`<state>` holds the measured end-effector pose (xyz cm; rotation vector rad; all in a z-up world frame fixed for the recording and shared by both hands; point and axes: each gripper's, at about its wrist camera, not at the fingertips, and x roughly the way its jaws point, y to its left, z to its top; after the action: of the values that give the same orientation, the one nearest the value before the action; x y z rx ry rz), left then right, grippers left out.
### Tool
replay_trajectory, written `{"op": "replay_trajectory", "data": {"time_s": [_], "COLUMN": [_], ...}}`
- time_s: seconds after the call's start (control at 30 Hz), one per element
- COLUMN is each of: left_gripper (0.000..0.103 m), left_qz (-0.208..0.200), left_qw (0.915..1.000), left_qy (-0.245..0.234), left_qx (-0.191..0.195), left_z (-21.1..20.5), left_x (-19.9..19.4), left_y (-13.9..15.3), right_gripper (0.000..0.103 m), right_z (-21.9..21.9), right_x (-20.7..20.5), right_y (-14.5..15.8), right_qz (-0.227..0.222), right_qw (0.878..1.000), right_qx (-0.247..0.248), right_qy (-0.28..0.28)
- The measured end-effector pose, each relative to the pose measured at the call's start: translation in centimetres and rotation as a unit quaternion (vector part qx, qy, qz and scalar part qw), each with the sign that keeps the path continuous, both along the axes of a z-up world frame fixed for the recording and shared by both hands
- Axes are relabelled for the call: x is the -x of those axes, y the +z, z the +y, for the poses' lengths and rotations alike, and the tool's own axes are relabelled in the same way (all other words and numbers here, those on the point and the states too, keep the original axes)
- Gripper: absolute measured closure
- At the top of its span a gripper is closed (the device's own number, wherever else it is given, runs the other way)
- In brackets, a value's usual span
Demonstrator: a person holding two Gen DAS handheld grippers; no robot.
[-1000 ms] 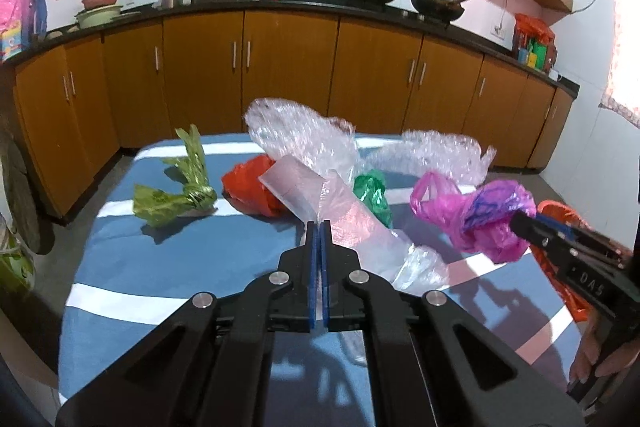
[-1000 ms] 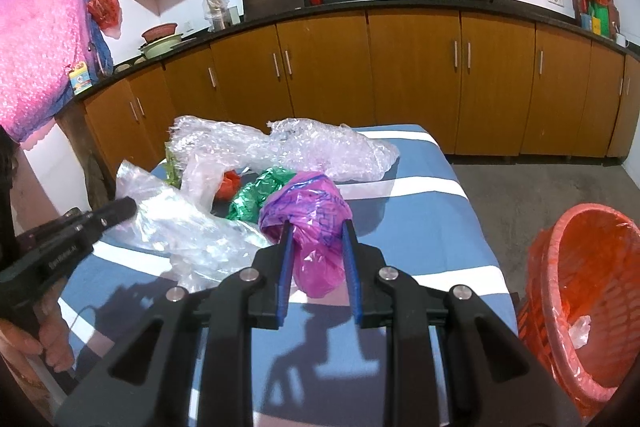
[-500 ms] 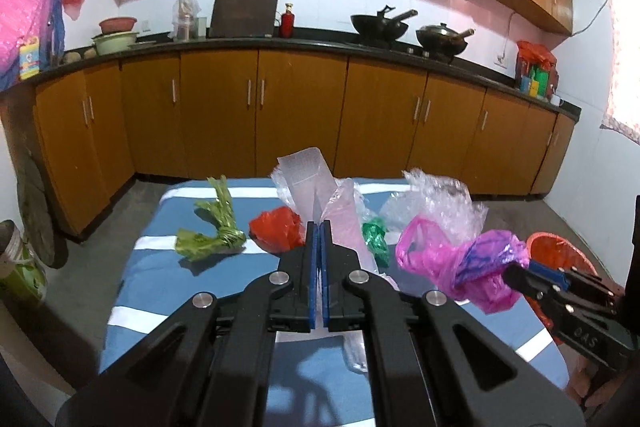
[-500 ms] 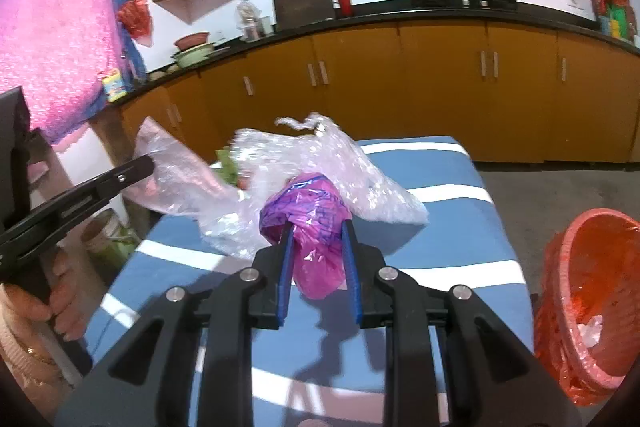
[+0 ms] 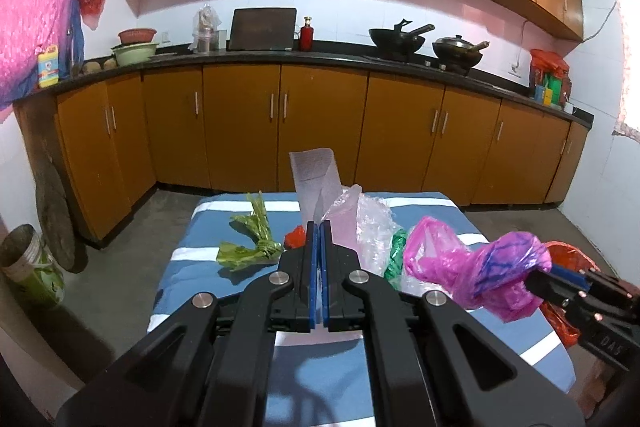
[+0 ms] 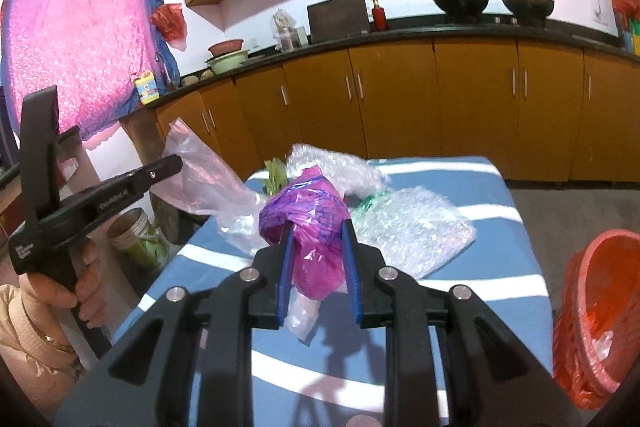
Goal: Collect trash
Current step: 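Carry the purple and clear bags with both tools over the wastebasket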
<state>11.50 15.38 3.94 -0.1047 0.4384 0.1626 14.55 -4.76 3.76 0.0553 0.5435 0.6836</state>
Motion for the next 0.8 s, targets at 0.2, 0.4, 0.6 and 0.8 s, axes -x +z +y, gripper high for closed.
{"op": "replay_trajectory", "data": {"time_s": [0.2,0.4,0.6,0.8], "left_gripper": [0.102,0.102,0.102,0.102], "left_qz": [-0.01,-0.021,-0.032,-0.032], "left_qw": [0.9998,0.9986,0.9948,0.9887], "left_qy": [-0.015,-0.049,-0.096,-0.146], "left_qx": [-0.005,0.003,0.011,0.012], "left_z": [-1.1,-3.5,-7.3,-12.2], "left_x": [-0.1,-0.4,-1.1,-2.3], "left_y": [1.0,2.1,3.1,3.4], "right_gripper": [0.079,0.079,0.079,0.079], "right_z": [-1.7,-5.9,-10.7,-15.8], "right_x": [0.2,-0.2,0.3,1.0], "right_y": [0.9,0.9,0.9,0.6], "right_qz": [-0.024,-0.024,-0.027,-0.031], "right_qw": [0.999,0.992,0.982,0.968], "right_qx": [0.014,0.014,0.021,0.038], "right_qy": [-0.045,-0.12,-0.187,-0.245]}}
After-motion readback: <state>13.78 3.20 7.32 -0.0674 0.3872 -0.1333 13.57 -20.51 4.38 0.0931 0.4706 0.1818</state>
